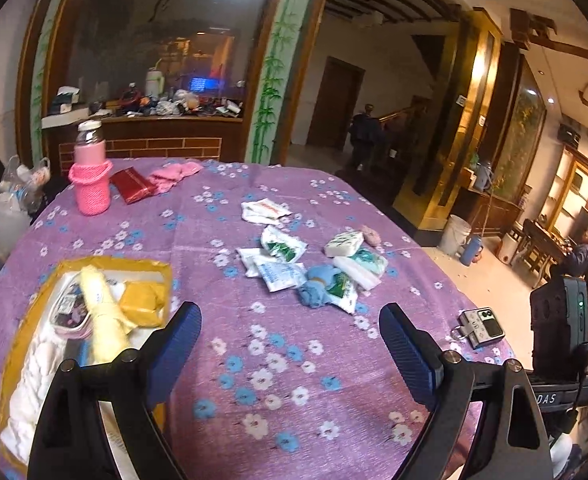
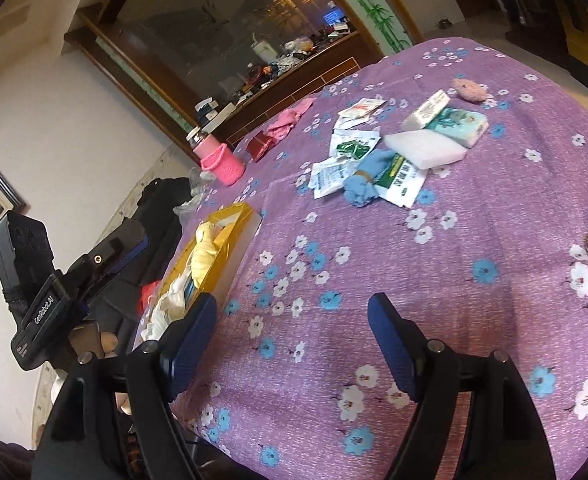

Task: Organize soft objects
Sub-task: 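Move both grippers back toward the pile of items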

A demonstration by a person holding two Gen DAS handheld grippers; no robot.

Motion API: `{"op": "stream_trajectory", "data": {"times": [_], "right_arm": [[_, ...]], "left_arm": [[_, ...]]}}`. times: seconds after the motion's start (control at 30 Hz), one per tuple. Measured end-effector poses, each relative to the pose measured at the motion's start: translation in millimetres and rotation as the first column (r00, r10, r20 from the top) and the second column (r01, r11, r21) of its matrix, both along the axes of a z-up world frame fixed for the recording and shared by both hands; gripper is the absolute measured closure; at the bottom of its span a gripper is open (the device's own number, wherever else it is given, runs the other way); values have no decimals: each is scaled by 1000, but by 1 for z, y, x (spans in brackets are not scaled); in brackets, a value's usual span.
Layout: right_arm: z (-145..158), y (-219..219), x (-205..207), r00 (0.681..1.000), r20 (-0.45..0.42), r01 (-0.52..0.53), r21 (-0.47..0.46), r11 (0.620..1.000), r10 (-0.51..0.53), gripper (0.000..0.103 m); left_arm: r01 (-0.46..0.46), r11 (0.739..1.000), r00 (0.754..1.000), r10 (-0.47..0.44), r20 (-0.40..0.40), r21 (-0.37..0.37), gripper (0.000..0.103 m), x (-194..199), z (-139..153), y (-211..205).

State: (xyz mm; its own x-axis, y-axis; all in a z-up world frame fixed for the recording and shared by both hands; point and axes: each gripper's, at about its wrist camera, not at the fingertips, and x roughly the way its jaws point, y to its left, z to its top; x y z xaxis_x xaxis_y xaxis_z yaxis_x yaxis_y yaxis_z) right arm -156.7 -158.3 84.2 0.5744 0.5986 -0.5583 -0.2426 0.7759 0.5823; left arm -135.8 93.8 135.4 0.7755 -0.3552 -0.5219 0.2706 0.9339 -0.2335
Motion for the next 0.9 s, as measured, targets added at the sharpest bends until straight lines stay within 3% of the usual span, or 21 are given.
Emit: {"op": "stream_trajectory", "data": {"times": [0.27, 0.57, 0.73, 0.9], "right_arm": [[-2, 21, 14, 999, 9, -35, -29, 999, 35, 26], [20, 7, 76, 988, 129, 97, -138, 986, -80, 25], [10, -19, 112, 978, 142, 174, -177, 969, -150, 25], [-13, -57, 151, 973, 76, 227, -174, 958, -216, 25]], "left_arm": [[-85, 996, 995, 85, -59, -1, 10, -9, -17, 39], [-236, 970, 964, 241, -113, 57, 8, -15, -28, 88], [-183, 983, 970, 184, -160, 17, 8, 9, -30, 74], [-74, 997, 975, 69, -213, -14, 8, 53, -30, 28]]}}
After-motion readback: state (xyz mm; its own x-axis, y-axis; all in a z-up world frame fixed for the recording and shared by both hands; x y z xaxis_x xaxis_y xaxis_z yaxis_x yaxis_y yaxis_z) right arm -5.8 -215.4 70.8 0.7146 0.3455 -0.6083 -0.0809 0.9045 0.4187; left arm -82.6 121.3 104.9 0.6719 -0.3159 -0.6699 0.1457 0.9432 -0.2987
